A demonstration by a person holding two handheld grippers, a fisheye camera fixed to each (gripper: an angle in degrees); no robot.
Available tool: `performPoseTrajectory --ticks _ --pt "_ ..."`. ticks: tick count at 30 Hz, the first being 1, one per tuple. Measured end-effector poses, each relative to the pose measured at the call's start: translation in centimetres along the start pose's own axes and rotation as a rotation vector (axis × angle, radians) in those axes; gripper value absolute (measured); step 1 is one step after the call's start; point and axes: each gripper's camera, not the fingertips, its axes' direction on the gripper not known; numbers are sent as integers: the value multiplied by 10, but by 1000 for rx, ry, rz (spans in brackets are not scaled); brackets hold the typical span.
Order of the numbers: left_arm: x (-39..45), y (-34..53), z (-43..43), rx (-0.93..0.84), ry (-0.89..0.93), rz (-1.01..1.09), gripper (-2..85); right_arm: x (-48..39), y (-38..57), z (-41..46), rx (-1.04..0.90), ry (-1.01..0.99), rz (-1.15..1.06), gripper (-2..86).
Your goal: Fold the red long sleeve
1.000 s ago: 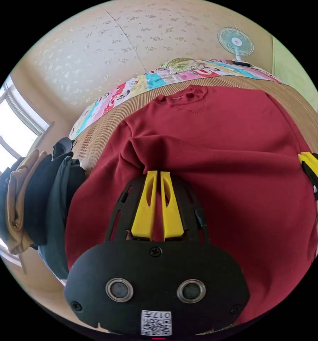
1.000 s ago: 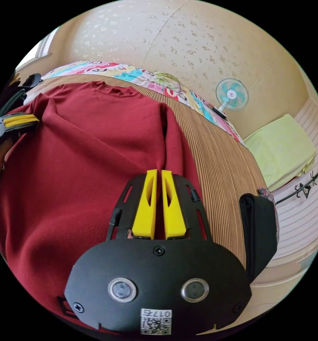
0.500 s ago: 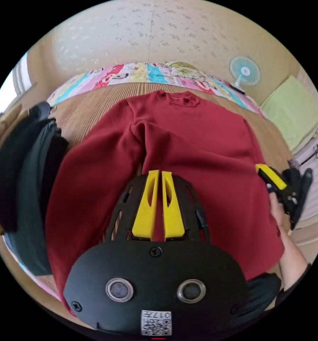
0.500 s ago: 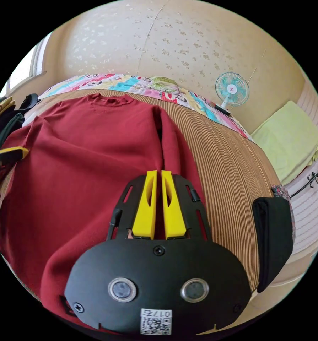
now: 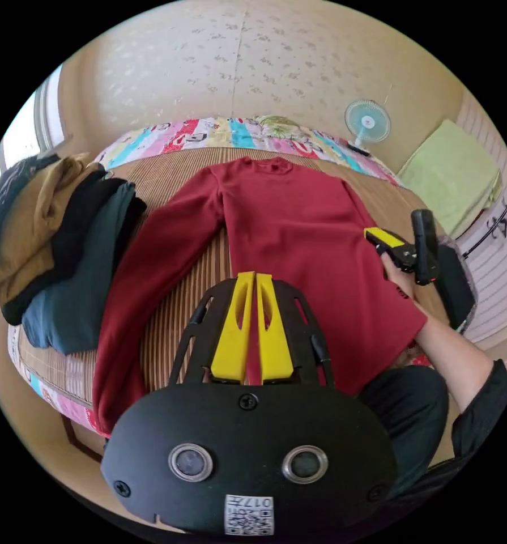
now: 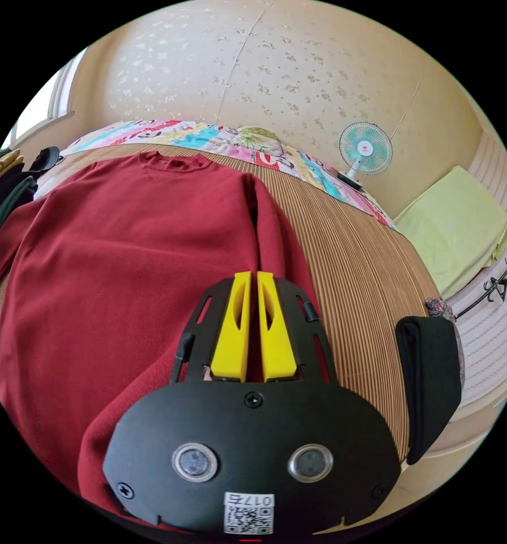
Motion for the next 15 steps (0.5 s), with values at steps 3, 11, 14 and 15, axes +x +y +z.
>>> performPoseTrajectory --ticks 3,11,14,15 --pt "-17 18 49 5 72 -28 -5 5 -16 -10 -12 -10 0 20" --pt "-107 29 77 -17 445 -204 -6 104 -39 -71 -74 -429 173 28" --pt "-96 31 74 -9 361 -166 -6 150 11 -136 5 -442 336 50" --pt "-91 32 74 -9 329 -152 -6 156 34 -153 -36 -369 377 78"
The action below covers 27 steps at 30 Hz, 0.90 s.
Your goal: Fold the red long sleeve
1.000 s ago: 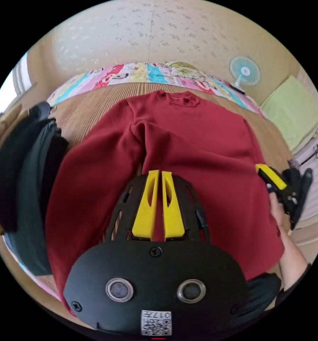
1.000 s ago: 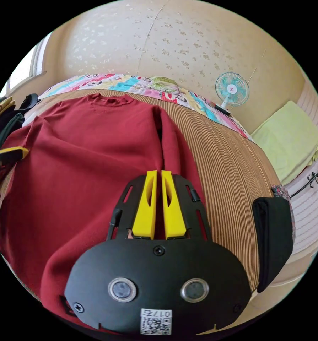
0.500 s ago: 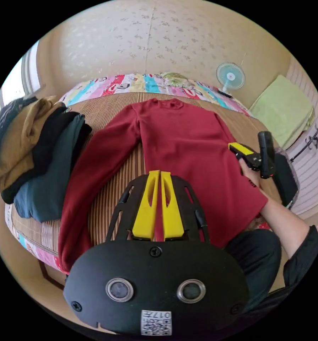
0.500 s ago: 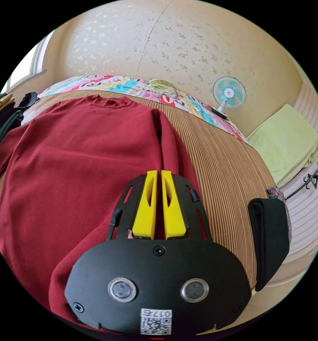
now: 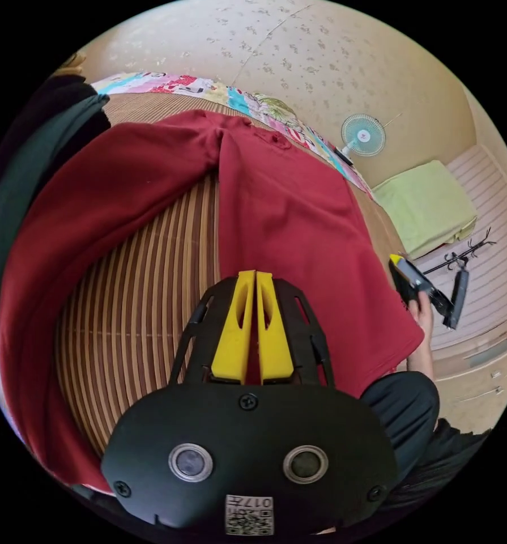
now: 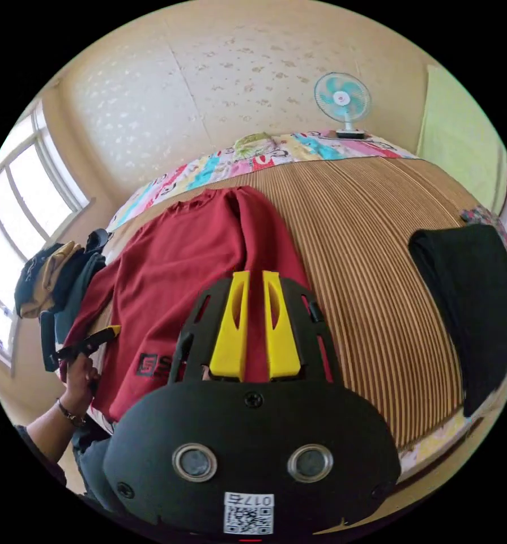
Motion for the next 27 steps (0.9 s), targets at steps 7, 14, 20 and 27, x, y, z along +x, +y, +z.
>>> performPoseTrajectory --ticks 7,14,20,27 --pt "6 14 10 15 -47 31 -8 -5 53 -42 -172 429 -306 47" --pt "41 34 27 22 -205 127 -10 121 -19 -193 121 438 344 57" --pt "121 73 67 52 -621 331 -10 44 20 -136 -86 -243 98 106" --pt "88 81 58 -13 -437 285 -10 -48 29 -142 -181 189 -301 42"
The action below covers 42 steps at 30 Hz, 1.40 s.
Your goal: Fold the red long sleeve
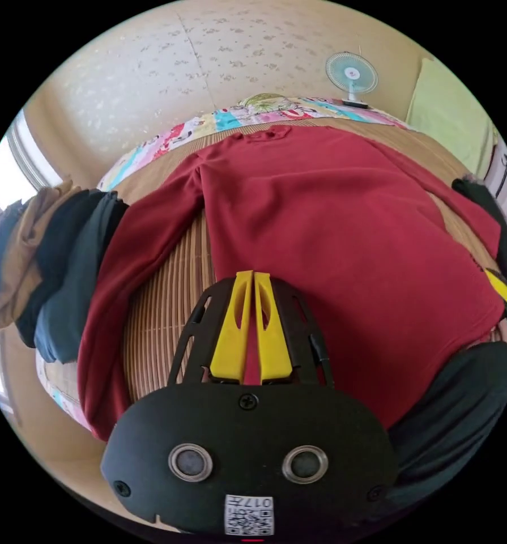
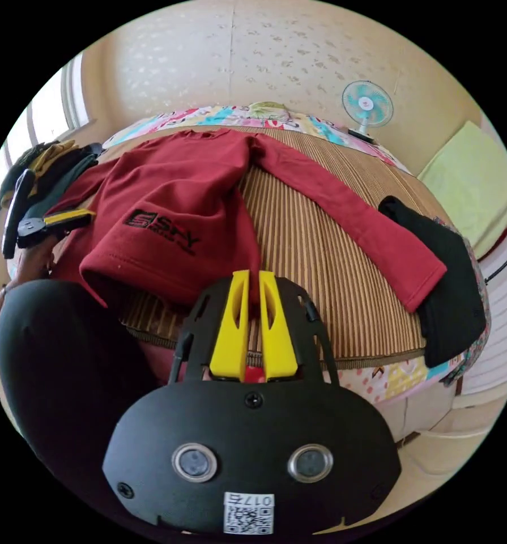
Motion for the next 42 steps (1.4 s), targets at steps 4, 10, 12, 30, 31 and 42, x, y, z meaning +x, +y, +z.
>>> performPoseTrajectory --ticks 4,10,12,30,31,42 --pt "23 34 -8 -7 -167 244 -10 61 14 -66 73 102 93 35" --pt "-17 75 -45 68 19 -35 -6 103 93 -72 118 -117 194 42" --pt "-18 69 -60 112 92 -43 -5 112 96 -82 125 -116 236 48" --pt "129 57 16 116 -293 256 -10 437 128 -106 341 -606 1166 166" --pt "126 56 16 115 -273 248 -10 445 123 -95 330 -675 1175 167" --pt "69 41 6 98 -13 148 -10 479 73 -14 272 -824 1350 71"
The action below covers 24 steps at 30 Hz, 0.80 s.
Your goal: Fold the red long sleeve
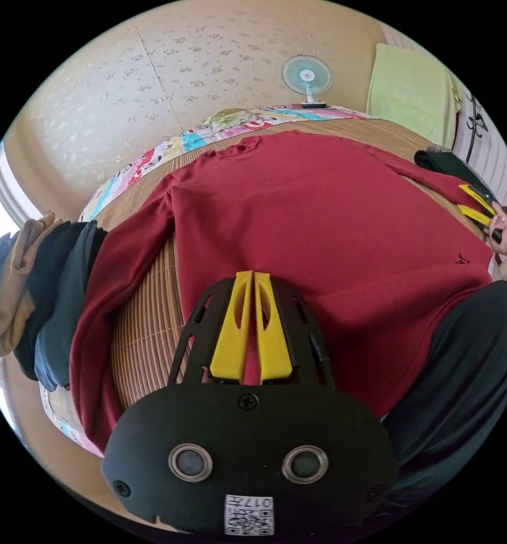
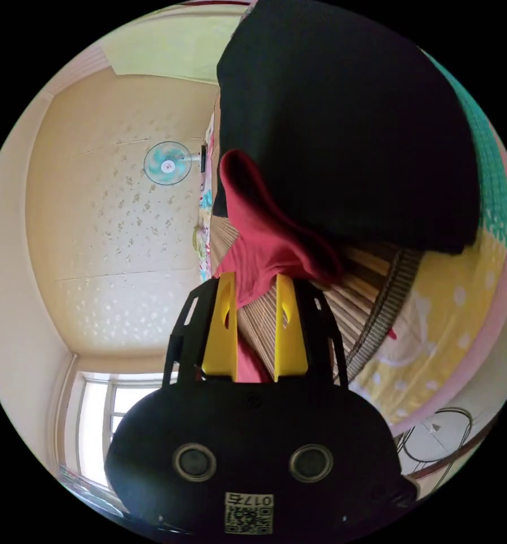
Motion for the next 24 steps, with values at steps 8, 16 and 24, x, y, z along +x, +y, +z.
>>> performPoseTrajectory --ticks 8,16,24 --pt "-86 0 7 13 379 -179 -9 -261 98 75 325 142 -695 32" --pt "-44 -15 -22 16 92 -52 -10 -340 379 431 -300 -170 -1115 49" --pt "-79 -22 -40 18 173 -86 -10 -170 507 613 -798 346 -1234 57"
